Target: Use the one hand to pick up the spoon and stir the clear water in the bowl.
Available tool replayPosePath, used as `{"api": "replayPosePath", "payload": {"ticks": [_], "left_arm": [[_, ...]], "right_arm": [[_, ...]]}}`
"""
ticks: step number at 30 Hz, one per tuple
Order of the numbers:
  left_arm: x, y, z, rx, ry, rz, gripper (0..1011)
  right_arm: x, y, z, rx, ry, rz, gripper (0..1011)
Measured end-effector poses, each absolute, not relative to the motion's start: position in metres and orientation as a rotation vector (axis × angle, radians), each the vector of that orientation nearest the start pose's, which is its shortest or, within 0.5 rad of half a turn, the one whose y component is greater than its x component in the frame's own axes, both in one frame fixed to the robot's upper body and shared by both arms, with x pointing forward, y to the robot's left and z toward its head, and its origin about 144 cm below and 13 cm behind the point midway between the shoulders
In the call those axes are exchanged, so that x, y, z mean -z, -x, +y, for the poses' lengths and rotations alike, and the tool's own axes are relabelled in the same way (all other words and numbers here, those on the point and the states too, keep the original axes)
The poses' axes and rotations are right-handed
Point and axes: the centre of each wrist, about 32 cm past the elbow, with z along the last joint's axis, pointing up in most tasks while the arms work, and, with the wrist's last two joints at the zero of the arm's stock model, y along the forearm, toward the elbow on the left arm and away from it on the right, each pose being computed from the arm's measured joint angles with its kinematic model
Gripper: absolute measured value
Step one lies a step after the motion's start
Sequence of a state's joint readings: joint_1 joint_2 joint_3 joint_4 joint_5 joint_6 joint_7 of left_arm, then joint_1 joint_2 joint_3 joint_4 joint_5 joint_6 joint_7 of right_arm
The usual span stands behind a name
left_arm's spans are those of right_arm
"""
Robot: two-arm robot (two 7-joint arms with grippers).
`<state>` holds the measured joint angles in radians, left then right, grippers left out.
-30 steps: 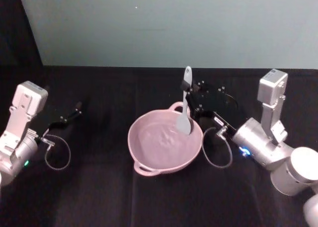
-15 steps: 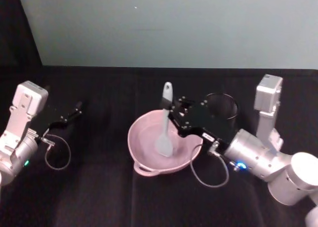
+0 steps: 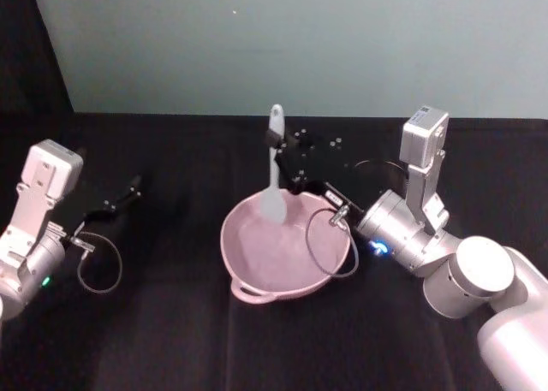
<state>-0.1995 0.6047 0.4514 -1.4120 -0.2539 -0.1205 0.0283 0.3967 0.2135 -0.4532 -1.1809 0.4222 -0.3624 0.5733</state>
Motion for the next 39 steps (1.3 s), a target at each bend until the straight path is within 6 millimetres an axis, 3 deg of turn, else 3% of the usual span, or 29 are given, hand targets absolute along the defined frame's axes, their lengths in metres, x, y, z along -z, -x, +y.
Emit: {"api": "replayPosePath", "payload": {"ticks": [9, 19, 29, 39], "left_arm": [[-1.14, -0.489, 0.31, -1.248, -0.305, -0.285, 1011], [-1.14, -0.489, 0.31, -1.248, -0.305, -0.285, 1011], [-1.14, -0.489, 0.31, -1.248, -0.304, -0.285, 1011], [-1.14, -0.489, 0.31, -1.248, -0.304, -0.285, 1011]], "right_arm": [[-1.149, -0.552, -0.208, 0.776, -0.176, -0.231, 116], [-1.15, -0.519, -0.231, 0.737, -0.149, -0.198, 116], [-1.146, -0.497, -0.209, 0.611, -0.17, -0.161, 116], [-1.139, -0.515, -0.177, 0.683, -0.189, -0.227, 116]]}}
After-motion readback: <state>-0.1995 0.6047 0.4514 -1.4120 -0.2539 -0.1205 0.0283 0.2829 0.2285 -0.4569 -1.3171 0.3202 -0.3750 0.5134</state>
